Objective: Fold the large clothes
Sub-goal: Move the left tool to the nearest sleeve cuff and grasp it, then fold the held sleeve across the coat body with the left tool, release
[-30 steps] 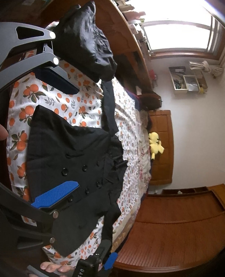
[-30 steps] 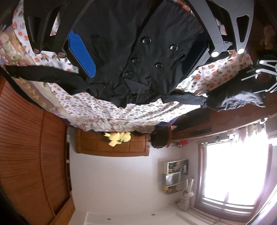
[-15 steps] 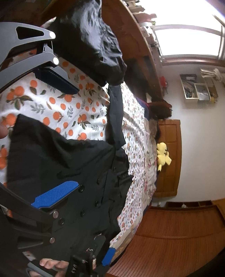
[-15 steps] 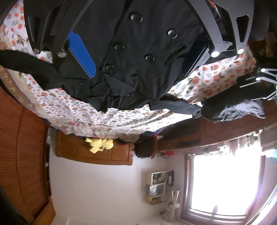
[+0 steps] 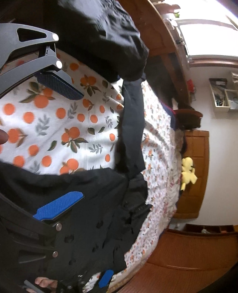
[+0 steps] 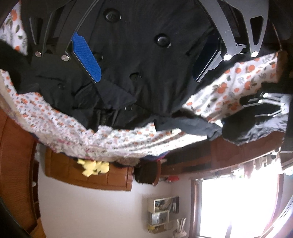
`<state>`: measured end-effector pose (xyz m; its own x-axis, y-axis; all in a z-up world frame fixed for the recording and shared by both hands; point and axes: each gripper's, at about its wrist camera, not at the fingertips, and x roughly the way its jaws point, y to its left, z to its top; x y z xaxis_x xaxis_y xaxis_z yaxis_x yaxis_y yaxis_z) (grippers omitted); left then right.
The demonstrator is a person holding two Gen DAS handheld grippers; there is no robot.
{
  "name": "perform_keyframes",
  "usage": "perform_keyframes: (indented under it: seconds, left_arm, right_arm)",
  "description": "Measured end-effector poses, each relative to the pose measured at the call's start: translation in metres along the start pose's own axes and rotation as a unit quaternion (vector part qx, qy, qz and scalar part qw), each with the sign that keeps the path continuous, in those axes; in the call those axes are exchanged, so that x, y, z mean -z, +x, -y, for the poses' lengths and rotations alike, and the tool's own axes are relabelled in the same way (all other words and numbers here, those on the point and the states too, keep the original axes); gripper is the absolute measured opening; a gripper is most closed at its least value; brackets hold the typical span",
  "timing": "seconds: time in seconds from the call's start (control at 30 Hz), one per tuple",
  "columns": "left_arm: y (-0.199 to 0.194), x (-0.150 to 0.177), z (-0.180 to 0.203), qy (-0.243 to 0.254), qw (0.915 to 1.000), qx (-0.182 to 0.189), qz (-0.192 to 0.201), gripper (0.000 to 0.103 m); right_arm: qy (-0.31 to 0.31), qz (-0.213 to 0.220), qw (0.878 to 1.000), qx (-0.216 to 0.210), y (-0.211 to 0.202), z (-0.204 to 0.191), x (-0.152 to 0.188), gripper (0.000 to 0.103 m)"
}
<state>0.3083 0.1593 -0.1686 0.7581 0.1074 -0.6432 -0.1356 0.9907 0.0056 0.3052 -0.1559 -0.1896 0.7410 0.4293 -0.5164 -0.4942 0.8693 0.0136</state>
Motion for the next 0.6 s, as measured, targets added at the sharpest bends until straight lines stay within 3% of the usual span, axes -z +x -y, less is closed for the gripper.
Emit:
perform_keyframes:
  seconds: [0.07, 0.13, 0.17, 0.33, 0.6]
  left_arm:
    - [0.019, -0.004, -0.005, -0.002, 0.9999, 0.006, -0.011, 0.1]
    - [0.032, -0.009, -0.007, -0.005, 0.9996, 0.016, -0.023, 0.083]
    - [0.043, -0.013, -0.009, -0.002, 0.9993, 0.016, -0.034, 0.081]
    - [0.073, -0.034, -0.017, -0.011, 0.9989, 0.018, -0.042, 0.078]
    - [0.138, -0.072, -0.039, -0.067, 0.9955, 0.008, -0.066, 0.075]
  right_arm:
    - [0.0, -0.013, 1.0, -0.002, 0.012, 0.003, 0.006, 0.096]
    - [0.01, -0.026, 1.0, -0.011, 0.02, 0.008, 0.011, 0.096]
    - [0.015, -0.031, 0.999, -0.014, 0.022, 0.01, 0.013, 0.096]
    - [0.025, -0.037, 0.999, -0.025, 0.026, 0.017, 0.015, 0.096]
    - [0.022, -0.035, 0.999, -0.025, 0.023, 0.018, 0.014, 0.096]
